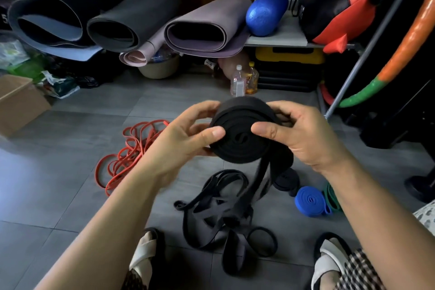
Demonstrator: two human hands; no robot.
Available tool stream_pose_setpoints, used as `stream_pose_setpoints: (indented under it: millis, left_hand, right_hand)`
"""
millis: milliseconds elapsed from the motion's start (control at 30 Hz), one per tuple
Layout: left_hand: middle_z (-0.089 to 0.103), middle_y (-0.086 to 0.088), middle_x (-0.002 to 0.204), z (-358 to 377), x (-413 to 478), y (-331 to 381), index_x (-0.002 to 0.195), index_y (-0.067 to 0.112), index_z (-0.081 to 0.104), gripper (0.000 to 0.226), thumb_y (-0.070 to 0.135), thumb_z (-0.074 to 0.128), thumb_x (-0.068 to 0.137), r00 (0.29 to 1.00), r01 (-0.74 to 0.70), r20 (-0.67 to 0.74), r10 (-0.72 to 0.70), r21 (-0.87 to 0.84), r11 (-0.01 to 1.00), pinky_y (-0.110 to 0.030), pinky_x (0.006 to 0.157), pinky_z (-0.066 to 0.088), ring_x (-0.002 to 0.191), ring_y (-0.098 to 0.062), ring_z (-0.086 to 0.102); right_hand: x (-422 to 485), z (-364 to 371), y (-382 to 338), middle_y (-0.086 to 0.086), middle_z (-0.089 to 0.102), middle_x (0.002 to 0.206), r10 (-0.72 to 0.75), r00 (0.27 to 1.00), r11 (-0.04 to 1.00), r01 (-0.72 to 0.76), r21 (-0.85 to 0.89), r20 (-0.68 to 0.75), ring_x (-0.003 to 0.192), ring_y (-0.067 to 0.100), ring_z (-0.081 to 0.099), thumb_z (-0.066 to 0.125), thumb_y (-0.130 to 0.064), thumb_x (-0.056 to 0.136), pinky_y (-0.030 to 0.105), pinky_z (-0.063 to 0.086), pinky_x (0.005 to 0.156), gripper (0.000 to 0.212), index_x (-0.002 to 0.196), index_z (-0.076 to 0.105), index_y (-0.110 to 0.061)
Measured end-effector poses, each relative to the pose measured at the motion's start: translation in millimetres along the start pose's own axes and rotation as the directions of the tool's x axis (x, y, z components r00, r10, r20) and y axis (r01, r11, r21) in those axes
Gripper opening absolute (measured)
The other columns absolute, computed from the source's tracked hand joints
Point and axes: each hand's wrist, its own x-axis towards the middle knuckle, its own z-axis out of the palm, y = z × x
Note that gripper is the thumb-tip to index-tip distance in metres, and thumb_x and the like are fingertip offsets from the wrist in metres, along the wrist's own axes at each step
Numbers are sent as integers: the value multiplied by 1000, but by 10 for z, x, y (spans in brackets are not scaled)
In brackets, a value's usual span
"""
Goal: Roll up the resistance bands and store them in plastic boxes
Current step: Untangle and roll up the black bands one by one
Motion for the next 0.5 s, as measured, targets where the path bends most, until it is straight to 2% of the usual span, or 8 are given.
stream_pose_setpoints:
  millis: [67,133,200,333,400,500]
  left_hand:
    - [61,11,112,-25,16,-4,116,36,54,51,25,72,69,997,-37,72,25,175,984,-20,70,52,100,-4,61]
    - [67,5,103,25,3,-42,106,29,61,37,26,71,70,998,-55,50,46,202,978,-18,74,51,97,-8,63]
    - [68,6,90,66,-12,-66,97,23,62,30,24,67,67,997,-58,-35,64,149,987,-16,69,50,85,-6,65]
    - [67,2,91,82,-29,-61,99,18,61,32,24,64,67,989,-64,-128,72,67,996,-21,62,52,81,-10,66]
    - [69,3,90,54,-29,-51,99,18,61,32,24,63,68,983,-52,-174,52,5,999,-24,58,53,79,-12,68]
    - [70,3,89,98,-36,-62,100,19,61,32,27,63,69,983,-47,-178,33,-72,996,-32,62,56,81,-15,68]
  right_hand:
    - [-4,32,22,-3,73,87,26,999,991,-20,-134,44,83,13,69,73,-40,54,30,55,80,43,92,67,-22]
    - [-9,87,37,-3,72,88,60,993,986,-42,-164,105,84,11,68,73,-42,53,30,55,80,48,96,67,-22]
    - [-9,120,48,-3,71,91,81,987,994,-70,-85,136,86,9,68,73,-40,53,27,54,80,49,98,65,-23]
    - [-17,89,45,-8,68,97,84,982,993,-97,71,170,93,1,64,72,-26,56,14,49,79,53,107,58,-23]
    - [-26,93,62,-13,69,96,79,984,989,-98,111,162,95,-2,63,73,-24,56,13,47,79,52,106,57,-24]
    - [-33,172,73,-12,70,92,59,993,983,-76,165,103,92,2,65,76,-25,62,15,50,76,45,103,59,-22]
